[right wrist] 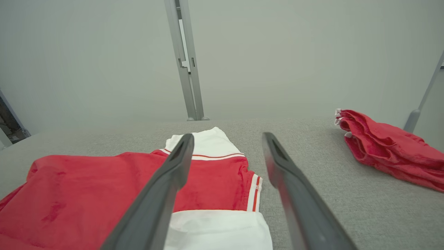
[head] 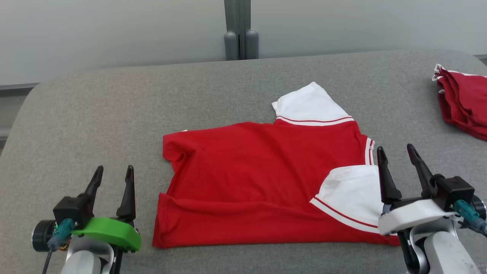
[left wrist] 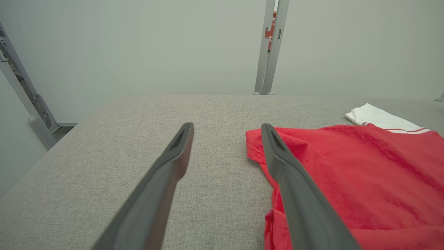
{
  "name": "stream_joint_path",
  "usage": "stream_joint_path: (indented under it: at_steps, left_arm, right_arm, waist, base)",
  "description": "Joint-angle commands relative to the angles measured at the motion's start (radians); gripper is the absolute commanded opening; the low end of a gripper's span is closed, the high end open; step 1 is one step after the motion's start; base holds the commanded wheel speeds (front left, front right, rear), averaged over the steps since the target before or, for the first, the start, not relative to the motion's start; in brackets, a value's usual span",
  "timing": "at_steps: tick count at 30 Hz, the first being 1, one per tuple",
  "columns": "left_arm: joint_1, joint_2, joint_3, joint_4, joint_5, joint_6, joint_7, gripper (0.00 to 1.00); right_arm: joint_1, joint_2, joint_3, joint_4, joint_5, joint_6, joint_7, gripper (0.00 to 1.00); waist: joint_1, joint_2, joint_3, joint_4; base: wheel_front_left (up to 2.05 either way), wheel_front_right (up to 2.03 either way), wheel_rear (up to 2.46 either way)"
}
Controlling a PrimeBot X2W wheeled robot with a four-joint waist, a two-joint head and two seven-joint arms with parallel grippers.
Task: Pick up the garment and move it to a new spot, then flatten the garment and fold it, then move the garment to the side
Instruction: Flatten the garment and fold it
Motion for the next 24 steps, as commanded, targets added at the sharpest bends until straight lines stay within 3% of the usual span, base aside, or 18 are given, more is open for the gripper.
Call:
stream_joint_path:
  at_steps: [1, 12, 24]
  left_arm:
    - [-0.039, 0.014, -0.010, 0.017, 0.007, -0.008, -0.002, 1.00]
    - [-0.381, 0.070, -0.160, 0.220, 0.021, -0.036, 0.058, 1.00]
    - [-0.615, 0.027, -0.416, 0.480, -0.142, -0.037, 0.064, 1.00]
  right_arm:
    - [-0.033, -0.007, 0.006, 0.010, -0.011, 0.000, 0.006, 1.00]
    - [-0.387, -0.075, 0.092, 0.191, -0.049, 0.000, 0.089, 1.00]
    - [-0.773, -0.115, 0.158, 0.552, -0.034, 0.000, 0.121, 1.00]
  waist:
    - [0.0000, 0.0000, 0.013, 0.001]
    - [0.0000, 0.0000, 0.166, 0.006]
    - [0.0000, 0.0000, 0.316, 0.050]
  base:
    - [0.00, 0.00, 0.00]
    - [0.00, 0.00, 0.00]
    - [0.00, 0.00, 0.00]
